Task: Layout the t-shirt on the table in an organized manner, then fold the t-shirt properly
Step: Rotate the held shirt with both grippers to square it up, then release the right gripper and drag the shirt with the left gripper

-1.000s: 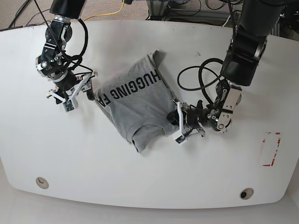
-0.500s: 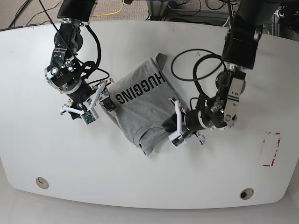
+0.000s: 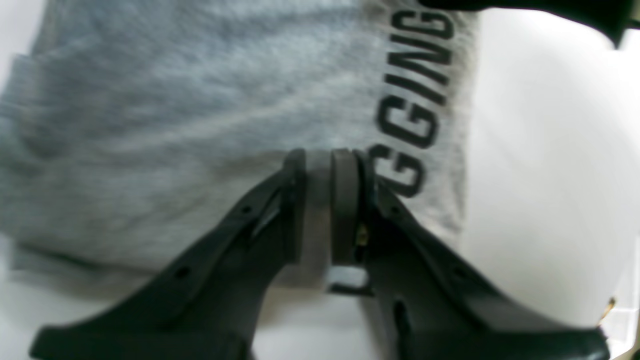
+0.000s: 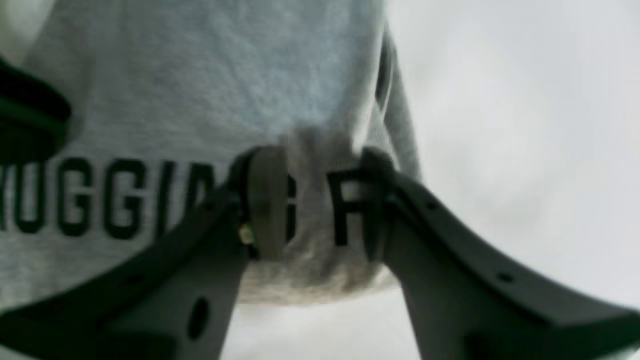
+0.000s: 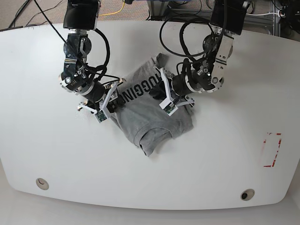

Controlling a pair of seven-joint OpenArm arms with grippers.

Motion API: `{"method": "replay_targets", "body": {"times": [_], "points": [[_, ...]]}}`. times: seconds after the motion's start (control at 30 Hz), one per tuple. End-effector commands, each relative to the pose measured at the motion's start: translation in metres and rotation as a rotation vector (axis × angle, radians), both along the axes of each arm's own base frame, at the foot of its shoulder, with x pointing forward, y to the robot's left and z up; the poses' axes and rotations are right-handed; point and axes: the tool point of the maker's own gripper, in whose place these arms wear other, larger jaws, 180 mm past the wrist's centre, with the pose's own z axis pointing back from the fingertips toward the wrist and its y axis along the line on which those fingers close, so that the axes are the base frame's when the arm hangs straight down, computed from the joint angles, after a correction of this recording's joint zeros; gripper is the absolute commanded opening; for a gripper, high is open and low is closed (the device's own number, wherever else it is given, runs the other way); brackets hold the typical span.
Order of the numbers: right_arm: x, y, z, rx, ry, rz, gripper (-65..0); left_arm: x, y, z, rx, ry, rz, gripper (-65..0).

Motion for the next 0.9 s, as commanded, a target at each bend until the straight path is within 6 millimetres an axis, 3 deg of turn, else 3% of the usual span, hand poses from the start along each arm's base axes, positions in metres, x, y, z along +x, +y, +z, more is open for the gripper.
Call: {"method": "replay_targets", "body": {"times": [0.0,0.1,0.27,0.5,0.73,0.87], "points": [[0.011,-0.005,-0.001,0.029,-0.021,-0.01,-46.6,0.01,0.001,0.005,-0.039,-0.022,0.039,-56.8],[0.007,-0.013,-0.016,0.038,0.014,-0.021,-46.8,0.01,0.01,-0.008,-0.018,0.011,0.061,-56.8],[-0.006,-0.015,-0.029,0.043,0.045,-0.027,-46.8,0.02,0.047,-0.03,0.072,0.042,0.085,-56.8],[-0.032,-0.006,-0.024,0.041,0.035,-0.012,-46.8,0.038,0.094,-0.053,0.176,0.09,0.124,-56.8],[-0.058,0.02,-0.023,0.091,0.042,-0.011,-46.8,0.052,0.12,-0.053,0.224,0.089,0.15,-56.8],[-0.061,0.024,-0.022,0.099,0.042,-0.012,-46.8,0.054,0.129,-0.052,0.24,0.084,0.153,-56.8]]}}
